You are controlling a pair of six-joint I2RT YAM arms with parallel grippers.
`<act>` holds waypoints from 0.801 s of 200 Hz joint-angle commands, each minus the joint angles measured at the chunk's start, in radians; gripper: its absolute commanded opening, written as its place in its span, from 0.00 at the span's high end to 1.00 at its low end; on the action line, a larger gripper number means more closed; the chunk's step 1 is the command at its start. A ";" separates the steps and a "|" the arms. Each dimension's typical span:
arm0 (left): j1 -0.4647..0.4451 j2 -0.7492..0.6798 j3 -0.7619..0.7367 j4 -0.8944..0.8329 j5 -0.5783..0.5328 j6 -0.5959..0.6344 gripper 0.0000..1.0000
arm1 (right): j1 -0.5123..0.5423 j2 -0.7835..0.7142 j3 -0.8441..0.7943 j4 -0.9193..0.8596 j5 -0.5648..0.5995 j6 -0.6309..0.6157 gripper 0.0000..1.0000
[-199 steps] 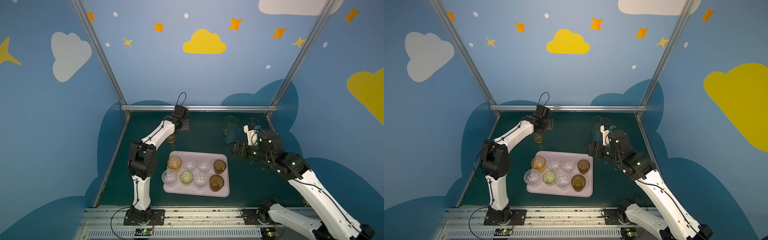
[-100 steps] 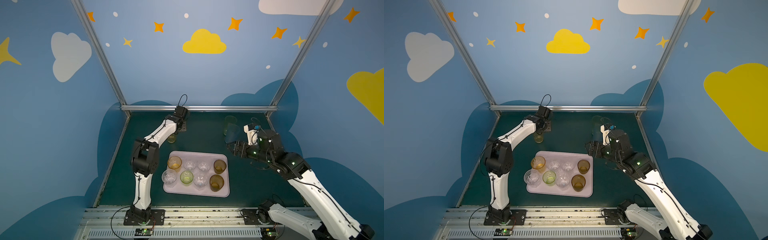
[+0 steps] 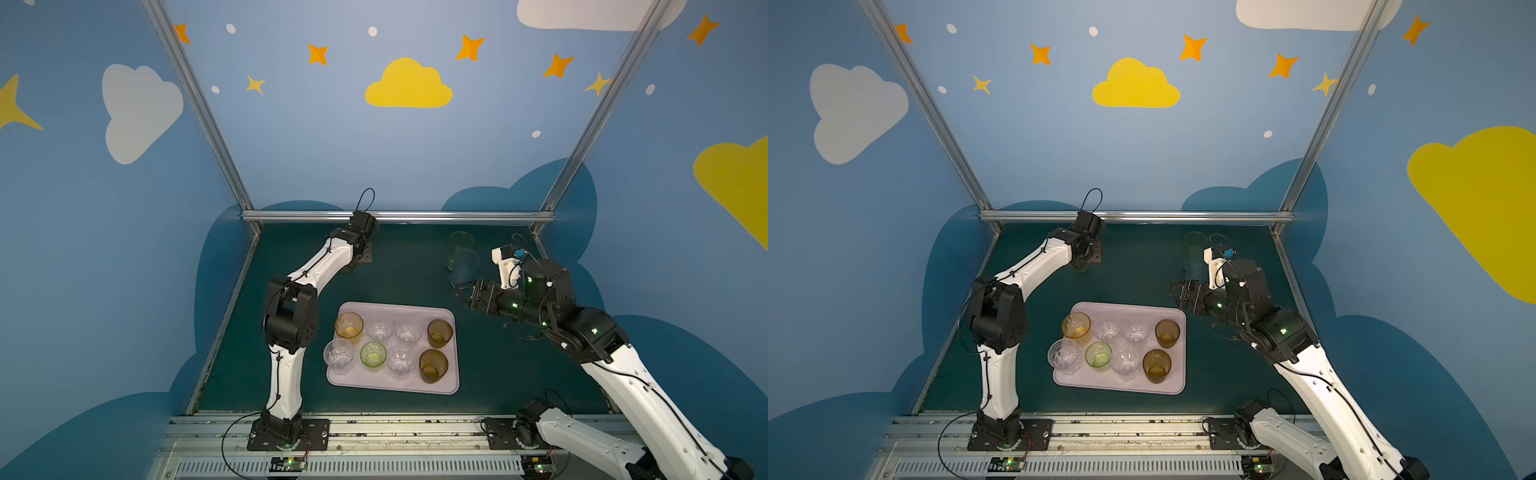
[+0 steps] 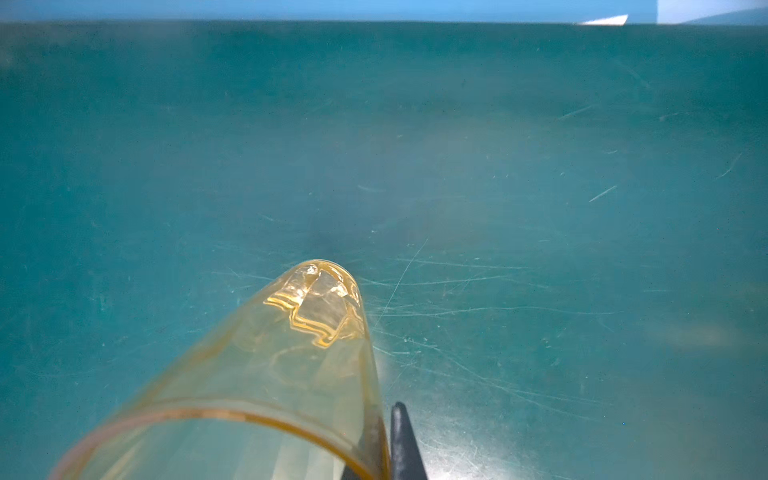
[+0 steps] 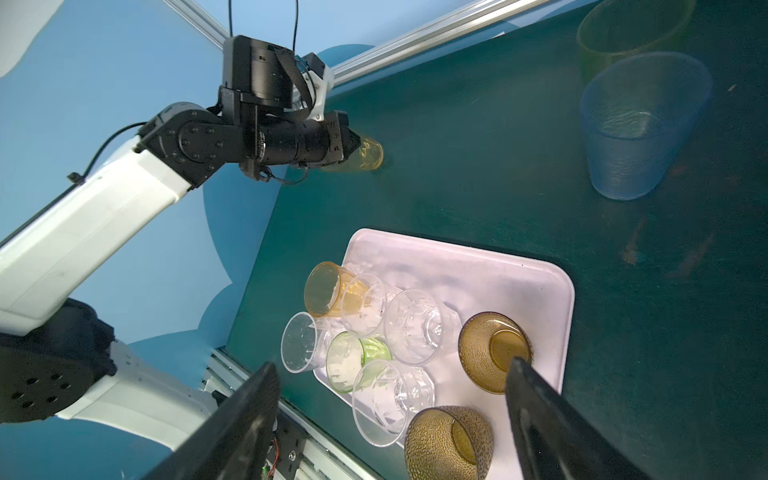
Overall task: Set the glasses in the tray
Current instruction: 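Lift the tall amber glass off the table with the left gripper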
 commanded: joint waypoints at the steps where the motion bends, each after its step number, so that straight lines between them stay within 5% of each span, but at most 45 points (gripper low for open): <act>1: 0.005 -0.001 0.010 -0.020 -0.003 -0.011 0.96 | -0.004 -0.028 0.033 0.023 -0.031 0.011 0.16; 105: -0.008 -0.257 -0.251 0.088 0.160 -0.093 0.96 | -0.004 -0.061 0.025 0.008 -0.064 0.023 0.16; 160: -0.028 -0.383 -0.348 0.087 0.152 -0.102 0.96 | -0.005 -0.039 0.023 0.013 -0.067 0.019 0.16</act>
